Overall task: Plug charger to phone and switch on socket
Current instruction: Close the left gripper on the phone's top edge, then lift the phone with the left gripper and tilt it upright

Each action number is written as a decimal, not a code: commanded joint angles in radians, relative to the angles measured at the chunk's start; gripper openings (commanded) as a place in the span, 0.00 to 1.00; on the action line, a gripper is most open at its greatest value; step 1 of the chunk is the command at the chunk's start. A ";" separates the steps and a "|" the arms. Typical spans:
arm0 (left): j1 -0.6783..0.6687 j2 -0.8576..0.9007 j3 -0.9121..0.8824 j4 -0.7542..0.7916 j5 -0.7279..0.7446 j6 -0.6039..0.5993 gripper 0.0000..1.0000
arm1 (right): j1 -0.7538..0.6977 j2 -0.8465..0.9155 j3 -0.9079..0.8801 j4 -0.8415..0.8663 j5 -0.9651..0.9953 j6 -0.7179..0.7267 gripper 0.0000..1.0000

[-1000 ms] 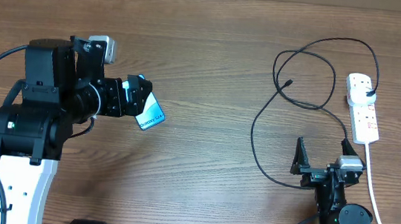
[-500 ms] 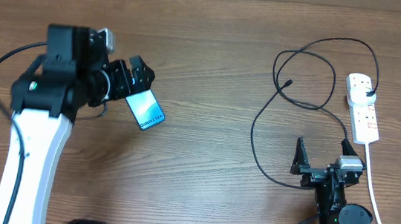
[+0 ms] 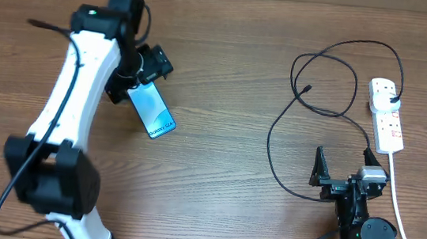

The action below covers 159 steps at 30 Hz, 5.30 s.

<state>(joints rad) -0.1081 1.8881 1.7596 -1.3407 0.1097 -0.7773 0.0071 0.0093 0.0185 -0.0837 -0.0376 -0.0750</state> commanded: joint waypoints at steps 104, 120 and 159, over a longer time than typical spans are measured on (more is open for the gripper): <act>-0.130 0.250 -0.285 0.446 -0.006 0.163 0.78 | -0.003 -0.005 -0.011 0.003 -0.002 -0.002 1.00; -0.121 0.249 -0.060 0.152 0.056 0.172 0.67 | -0.003 -0.005 -0.011 0.003 -0.002 -0.002 1.00; -0.073 0.249 0.021 0.336 1.281 0.275 0.64 | -0.003 -0.005 -0.011 0.033 -0.352 0.742 1.00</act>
<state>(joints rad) -0.1814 2.1414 1.7477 -1.0138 1.2675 -0.4973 0.0071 0.0093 0.0185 -0.0624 -0.2718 0.1905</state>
